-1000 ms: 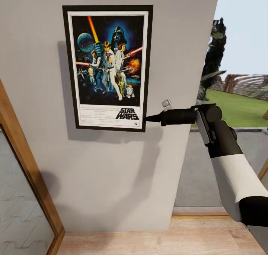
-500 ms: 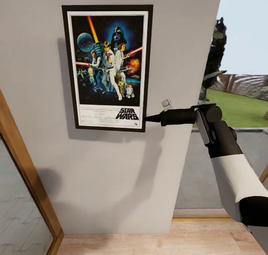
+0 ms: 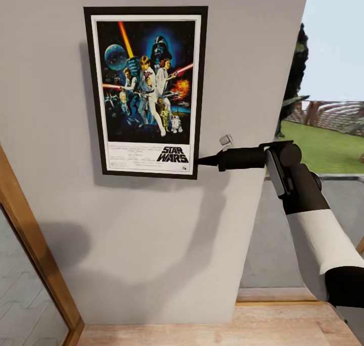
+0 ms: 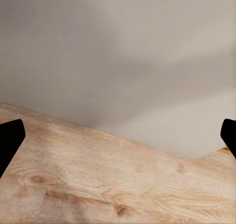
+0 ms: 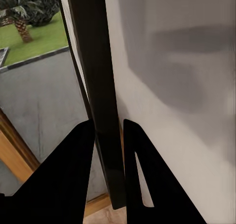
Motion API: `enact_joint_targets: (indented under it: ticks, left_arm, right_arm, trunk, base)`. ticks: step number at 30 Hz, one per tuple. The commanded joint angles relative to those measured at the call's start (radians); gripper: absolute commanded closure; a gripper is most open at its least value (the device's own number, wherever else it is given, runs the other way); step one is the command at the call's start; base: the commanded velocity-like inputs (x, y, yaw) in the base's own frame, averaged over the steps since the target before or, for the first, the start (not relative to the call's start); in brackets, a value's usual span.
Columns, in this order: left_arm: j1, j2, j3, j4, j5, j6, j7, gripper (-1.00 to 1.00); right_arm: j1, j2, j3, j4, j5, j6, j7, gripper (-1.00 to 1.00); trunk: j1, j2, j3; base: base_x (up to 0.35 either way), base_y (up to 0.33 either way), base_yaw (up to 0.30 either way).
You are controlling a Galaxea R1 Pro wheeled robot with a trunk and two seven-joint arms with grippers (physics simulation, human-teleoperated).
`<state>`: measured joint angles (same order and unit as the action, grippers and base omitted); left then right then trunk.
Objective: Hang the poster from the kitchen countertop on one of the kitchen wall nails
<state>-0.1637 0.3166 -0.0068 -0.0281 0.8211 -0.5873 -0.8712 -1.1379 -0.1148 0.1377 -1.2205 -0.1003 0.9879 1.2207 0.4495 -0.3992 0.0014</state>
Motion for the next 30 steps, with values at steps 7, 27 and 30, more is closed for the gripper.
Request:
enact_joint_targets:
  ticks: [7,27,30]
  left_arm:
    - [0.0,0.001,-0.001,0.002,0.003,-0.003,-0.003,-1.0]
    - [0.0,0.001,-0.001,0.001,0.003,-0.003,-0.003,-1.0]
    - [0.0,0.001,-0.001,0.002,0.003,-0.003,-0.003,-1.0]
  right_arm:
    - [0.0,-0.002,0.002,0.0,-0.012,0.011,-0.003,1.0]
    - [0.0,-0.002,0.002,0.001,-0.012,0.011,-0.003,1.0]
    - [-0.001,-0.002,0.002,0.001,-0.012,0.011,-0.004,1.0]
  trunk:
    - [0.0,-0.001,0.0]
    - [0.0,-0.001,0.0]
    - [0.0,-0.001,0.0]
  base:
    - [0.027,0.0,0.0]
    - [0.079,0.0,0.0]
    - [0.08,0.0,0.0]
